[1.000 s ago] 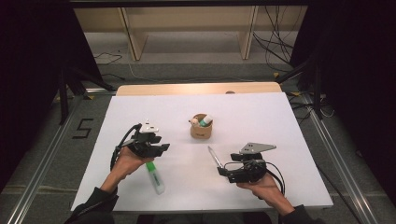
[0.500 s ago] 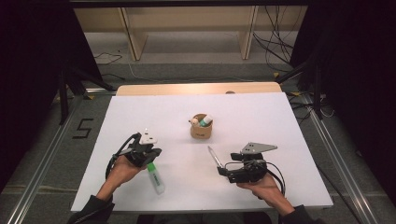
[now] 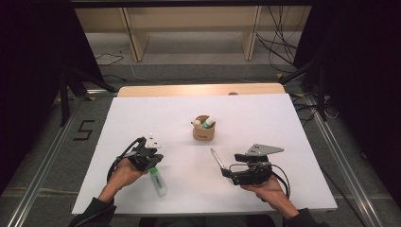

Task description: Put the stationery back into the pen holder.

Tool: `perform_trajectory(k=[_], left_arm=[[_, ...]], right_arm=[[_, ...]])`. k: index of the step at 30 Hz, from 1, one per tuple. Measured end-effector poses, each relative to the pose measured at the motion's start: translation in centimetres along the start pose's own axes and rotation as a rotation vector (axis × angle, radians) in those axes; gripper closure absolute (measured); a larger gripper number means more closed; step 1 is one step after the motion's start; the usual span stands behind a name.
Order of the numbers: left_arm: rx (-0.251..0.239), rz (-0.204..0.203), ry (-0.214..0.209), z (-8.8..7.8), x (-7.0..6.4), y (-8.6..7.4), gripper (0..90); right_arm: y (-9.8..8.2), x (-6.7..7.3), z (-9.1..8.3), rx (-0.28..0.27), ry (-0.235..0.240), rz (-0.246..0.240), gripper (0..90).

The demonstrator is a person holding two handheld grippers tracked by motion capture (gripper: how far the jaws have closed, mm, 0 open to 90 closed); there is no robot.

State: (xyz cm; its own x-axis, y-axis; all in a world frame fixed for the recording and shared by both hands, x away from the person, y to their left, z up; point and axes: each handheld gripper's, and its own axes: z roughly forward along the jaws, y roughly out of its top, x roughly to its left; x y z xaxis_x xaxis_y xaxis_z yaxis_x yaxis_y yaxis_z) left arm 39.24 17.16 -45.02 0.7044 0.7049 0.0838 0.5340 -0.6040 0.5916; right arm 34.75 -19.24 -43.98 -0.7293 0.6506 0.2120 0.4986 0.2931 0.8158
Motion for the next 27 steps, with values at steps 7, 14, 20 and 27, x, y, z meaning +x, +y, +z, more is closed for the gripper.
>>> perform_trajectory(k=[7, 14, 20, 27], left_arm=[[0.010, 0.002, -0.005, 0.1, 0.2, 0.0, 89.2], [0.050, 0.014, -0.009, 0.7, 0.3, -0.2, 89.2], [0.094, 0.016, -0.006, 1.2, 0.4, -0.7, 89.3], [0.136, 0.015, 0.000, 1.1, 0.6, -1.0, 89.2]], right_arm=[[0.0, 0.0, -0.3, -0.018, 0.002, 0.003, 20.1], [-0.1, 0.0, -0.3, -0.018, 0.003, -0.001, 20.0], [-0.1, 0.0, -0.3, -0.015, 0.003, 0.003, 20.0], [-0.2, 0.0, -0.3, -0.012, 0.004, -0.001, 20.1]])
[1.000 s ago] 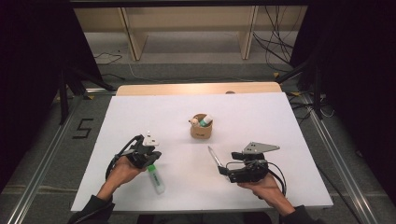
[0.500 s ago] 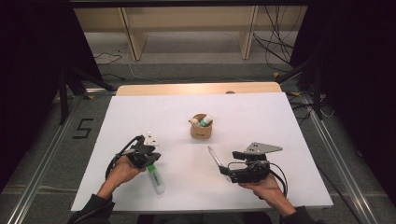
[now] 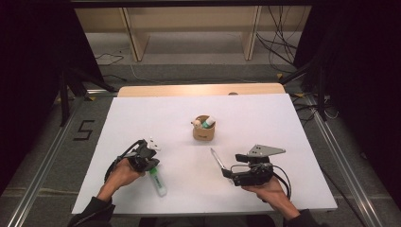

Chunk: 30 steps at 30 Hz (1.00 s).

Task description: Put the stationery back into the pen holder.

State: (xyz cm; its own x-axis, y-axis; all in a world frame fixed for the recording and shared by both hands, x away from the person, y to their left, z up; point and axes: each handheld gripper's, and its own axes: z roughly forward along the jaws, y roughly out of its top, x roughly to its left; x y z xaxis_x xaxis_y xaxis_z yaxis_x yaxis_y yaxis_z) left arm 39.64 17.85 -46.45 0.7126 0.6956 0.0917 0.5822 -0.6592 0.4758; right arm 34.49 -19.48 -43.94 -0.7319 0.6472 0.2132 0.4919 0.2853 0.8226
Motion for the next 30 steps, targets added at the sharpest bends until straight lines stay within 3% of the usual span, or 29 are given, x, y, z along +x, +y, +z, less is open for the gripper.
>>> perform_trajectory(k=[9, 19, 26, 28, 30], left_arm=[[0.083, -0.004, -0.004, -1.1, -0.2, -2.1, 89.2], [0.121, -0.019, -0.021, -2.5, -1.0, -4.1, 89.2], [0.122, -0.010, -0.029, -2.9, -1.2, -4.2, 88.6], [0.113, 0.004, -0.030, -3.4, -1.0, -3.9, 80.1], [0.103, -0.013, -0.028, -3.9, -0.9, -3.7, 73.1]], right_arm=[[0.0, 0.0, -0.1, 0.001, -0.002, 0.002, 20.1], [0.0, 0.0, -0.1, 0.002, -0.001, 0.005, 20.1], [0.0, 0.0, 0.0, 0.001, -0.001, 0.005, 20.1], [0.0, 0.0, 0.0, 0.004, -0.001, 0.007, 20.1], [0.0, 0.0, 0.0, 0.005, -0.002, 0.007, 20.1]])
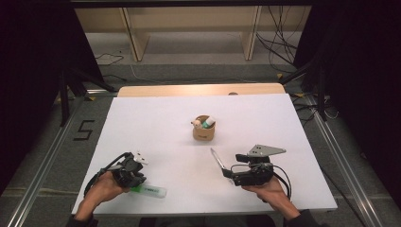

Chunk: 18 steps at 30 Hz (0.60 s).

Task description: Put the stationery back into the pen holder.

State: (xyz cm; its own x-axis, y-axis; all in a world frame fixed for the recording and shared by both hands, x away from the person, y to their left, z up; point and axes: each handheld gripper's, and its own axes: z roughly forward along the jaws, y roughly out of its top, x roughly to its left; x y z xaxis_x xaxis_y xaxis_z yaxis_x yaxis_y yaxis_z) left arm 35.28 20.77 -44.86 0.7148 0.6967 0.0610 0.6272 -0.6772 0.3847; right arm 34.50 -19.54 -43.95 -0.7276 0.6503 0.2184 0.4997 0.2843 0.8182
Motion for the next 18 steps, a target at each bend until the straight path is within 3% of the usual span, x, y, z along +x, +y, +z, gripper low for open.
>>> perform_trajectory(k=[2, 4, 8, 12, 18], left_arm=[[-0.007, -0.010, -0.008, -0.7, 0.2, 0.2, 63.0], [0.006, 0.024, -0.039, -1.3, 0.2, 0.2, 52.1], [0.040, 0.093, -0.059, -1.7, -0.2, 0.1, 35.4], [0.079, 0.129, -0.062, -1.3, -0.5, 0.1, 29.0], [0.109, 0.150, -0.077, -0.6, -0.9, 0.0, 25.5]], right_arm=[[0.0, 0.0, 0.0, -0.002, 0.001, -0.001, 20.1], [0.0, 0.0, 0.0, -0.001, 0.001, -0.003, 20.1], [0.0, -0.1, 0.0, -0.001, 0.000, -0.001, 20.1], [0.0, 0.0, 0.0, 0.001, 0.000, -0.003, 20.1], [-0.1, -0.1, 0.1, 0.008, 0.000, -0.005, 20.1]])
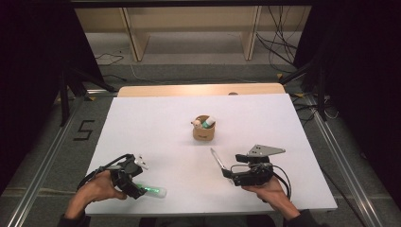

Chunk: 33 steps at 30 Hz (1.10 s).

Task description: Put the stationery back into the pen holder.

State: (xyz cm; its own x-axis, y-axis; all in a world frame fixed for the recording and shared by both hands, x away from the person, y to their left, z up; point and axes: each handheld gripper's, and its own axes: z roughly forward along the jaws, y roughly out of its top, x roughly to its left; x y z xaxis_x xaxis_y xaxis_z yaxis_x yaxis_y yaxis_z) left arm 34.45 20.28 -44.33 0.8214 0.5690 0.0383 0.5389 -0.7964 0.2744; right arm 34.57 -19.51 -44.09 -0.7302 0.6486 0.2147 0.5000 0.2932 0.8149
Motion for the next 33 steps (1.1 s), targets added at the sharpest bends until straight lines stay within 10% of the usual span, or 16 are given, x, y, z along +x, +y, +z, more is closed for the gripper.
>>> perform_trajectory(k=[33], left_arm=[[0.106, 0.178, -0.018, 1.9, -0.7, 0.4, 52.6]], right_arm=[[-0.1, 0.1, 0.4, 0.014, 0.007, -0.003, 20.1]])
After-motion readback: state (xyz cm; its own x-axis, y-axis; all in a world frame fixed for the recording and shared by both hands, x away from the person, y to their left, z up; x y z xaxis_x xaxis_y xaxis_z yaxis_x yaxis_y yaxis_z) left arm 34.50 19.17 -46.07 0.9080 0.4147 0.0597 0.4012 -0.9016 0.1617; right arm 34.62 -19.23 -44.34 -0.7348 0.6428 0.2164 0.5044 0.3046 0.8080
